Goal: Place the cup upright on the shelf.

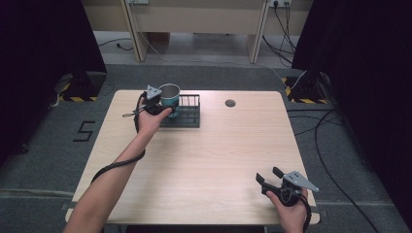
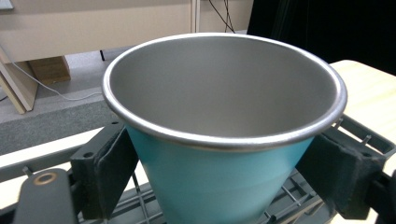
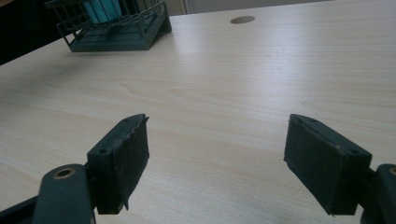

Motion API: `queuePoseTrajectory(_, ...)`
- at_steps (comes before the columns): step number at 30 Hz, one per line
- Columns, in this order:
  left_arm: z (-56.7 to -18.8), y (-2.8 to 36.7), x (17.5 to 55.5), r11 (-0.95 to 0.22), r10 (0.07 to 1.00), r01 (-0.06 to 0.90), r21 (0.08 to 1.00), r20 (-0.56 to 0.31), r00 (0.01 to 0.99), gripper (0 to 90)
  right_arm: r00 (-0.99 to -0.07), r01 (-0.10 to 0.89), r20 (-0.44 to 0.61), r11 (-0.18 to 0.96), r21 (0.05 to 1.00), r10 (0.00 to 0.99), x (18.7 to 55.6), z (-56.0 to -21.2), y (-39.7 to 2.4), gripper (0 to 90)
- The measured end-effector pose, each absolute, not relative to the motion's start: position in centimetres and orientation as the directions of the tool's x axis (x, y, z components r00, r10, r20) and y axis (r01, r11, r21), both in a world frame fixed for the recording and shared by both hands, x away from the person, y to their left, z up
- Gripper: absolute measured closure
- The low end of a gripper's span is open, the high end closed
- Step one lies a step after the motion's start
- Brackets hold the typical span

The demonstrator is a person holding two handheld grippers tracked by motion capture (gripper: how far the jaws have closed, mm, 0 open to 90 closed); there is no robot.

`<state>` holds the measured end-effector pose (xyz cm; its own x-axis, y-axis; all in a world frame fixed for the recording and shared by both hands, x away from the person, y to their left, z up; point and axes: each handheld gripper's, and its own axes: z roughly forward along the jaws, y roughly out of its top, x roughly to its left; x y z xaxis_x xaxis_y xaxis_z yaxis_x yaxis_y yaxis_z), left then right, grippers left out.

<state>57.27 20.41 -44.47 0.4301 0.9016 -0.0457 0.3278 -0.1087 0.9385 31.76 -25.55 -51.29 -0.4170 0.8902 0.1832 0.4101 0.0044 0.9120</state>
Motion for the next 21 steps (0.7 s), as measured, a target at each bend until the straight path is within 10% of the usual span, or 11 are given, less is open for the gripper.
queuePoseTrajectory(21, -44.24, 20.52, 57.04, -0.127, 0.895, 0.352, 0.927, -0.045, 0.443, 14.2, -0.418, 0.412, 0.184, 0.005, 0.911, 0.89, 31.78, -51.3, -25.55, 22.5)
